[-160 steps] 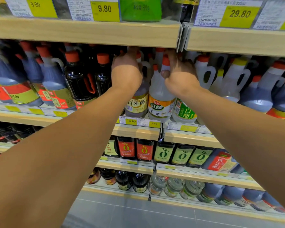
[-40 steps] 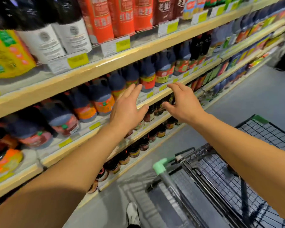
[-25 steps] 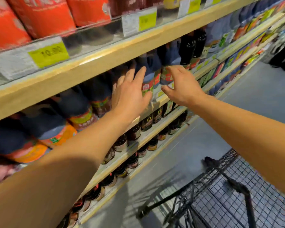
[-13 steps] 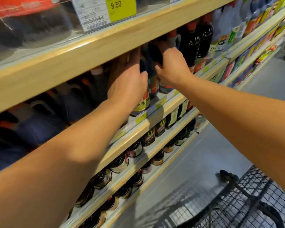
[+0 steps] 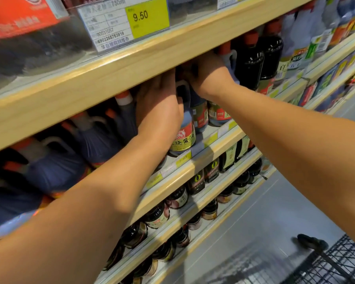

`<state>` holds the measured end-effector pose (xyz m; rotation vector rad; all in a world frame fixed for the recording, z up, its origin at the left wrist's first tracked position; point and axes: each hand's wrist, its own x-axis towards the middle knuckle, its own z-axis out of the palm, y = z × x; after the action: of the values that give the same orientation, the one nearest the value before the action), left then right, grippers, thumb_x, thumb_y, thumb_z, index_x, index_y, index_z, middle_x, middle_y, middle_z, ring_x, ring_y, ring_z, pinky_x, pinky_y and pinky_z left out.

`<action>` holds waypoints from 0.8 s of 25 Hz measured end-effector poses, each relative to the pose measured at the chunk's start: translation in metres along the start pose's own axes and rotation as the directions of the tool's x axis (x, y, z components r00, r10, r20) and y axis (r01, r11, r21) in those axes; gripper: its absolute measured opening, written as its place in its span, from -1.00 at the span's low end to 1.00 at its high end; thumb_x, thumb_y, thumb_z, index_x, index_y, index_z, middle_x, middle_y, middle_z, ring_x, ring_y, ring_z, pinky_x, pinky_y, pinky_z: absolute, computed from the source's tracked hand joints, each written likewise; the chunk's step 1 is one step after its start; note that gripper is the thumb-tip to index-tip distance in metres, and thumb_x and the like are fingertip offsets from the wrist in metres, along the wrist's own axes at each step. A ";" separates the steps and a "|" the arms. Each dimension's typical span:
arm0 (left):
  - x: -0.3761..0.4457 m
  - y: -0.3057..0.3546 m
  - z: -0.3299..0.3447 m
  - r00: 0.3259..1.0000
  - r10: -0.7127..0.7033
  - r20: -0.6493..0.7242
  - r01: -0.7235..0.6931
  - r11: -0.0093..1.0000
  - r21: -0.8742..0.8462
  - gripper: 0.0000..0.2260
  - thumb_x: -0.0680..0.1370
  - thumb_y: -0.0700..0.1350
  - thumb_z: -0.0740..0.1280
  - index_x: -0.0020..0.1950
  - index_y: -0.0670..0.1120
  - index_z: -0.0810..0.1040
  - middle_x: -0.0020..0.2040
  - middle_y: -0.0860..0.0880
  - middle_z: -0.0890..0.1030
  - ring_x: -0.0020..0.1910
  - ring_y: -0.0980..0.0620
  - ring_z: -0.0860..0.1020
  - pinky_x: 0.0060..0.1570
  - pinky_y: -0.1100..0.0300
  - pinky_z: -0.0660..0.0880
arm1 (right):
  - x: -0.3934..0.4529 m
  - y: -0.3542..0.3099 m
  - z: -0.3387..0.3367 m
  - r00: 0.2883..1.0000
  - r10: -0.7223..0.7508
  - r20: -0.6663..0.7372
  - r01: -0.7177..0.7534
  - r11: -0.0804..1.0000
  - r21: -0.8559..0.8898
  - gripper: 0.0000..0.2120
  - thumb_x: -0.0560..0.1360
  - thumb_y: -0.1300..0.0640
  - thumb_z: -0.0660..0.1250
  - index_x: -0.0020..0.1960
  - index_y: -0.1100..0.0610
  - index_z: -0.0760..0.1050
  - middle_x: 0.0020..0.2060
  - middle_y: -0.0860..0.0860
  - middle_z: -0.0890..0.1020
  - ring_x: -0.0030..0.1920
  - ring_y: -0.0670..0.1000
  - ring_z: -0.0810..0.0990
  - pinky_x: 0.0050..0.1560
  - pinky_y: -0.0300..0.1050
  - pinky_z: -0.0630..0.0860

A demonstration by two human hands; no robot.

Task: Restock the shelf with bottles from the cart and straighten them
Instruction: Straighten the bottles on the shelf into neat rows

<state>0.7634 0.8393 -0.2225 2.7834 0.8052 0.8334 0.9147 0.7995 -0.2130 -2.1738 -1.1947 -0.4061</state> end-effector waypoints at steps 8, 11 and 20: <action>-0.002 0.000 0.015 0.972 -0.014 -0.235 0.021 0.999 0.029 -0.47 0.41 -0.13 0.32 0.39 0.02 0.39 0.33 -0.10 0.47 0.30 -0.20 0.41 0.33 -0.10 0.27 | 0.002 -0.001 0.002 0.998 0.048 0.034 -0.051 0.996 0.079 -0.58 0.55 0.05 0.24 0.34 0.21 0.35 0.22 0.21 0.53 0.22 0.25 0.49 0.16 0.04 0.45; -0.008 0.003 0.012 0.959 -0.020 -0.282 0.003 0.998 -0.061 -0.55 0.45 -0.11 0.34 0.35 -0.02 0.44 0.21 -0.13 0.55 0.20 -0.23 0.46 0.27 -0.11 0.35 | 0.002 -0.003 -0.009 0.994 0.062 0.086 -0.067 0.997 0.049 -0.62 0.59 0.08 0.18 0.37 0.20 0.35 0.32 0.17 0.45 0.31 0.21 0.42 0.25 -0.02 0.38; -0.012 0.007 0.010 0.975 -0.108 -0.193 0.088 0.990 -0.109 -0.50 0.49 -0.06 0.33 0.42 0.09 0.31 0.23 -0.11 0.52 0.25 -0.18 0.40 0.35 -0.06 0.26 | -0.032 0.003 -0.028 0.978 0.208 0.002 -0.189 0.886 0.423 -0.64 0.47 0.13 0.30 0.26 0.08 0.49 0.13 0.12 0.61 0.15 0.18 0.55 0.09 -0.01 0.52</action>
<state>0.7634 0.8268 -0.2349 2.5798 0.8966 1.1140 0.9003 0.7600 -0.2098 -1.8720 -0.9205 -0.0923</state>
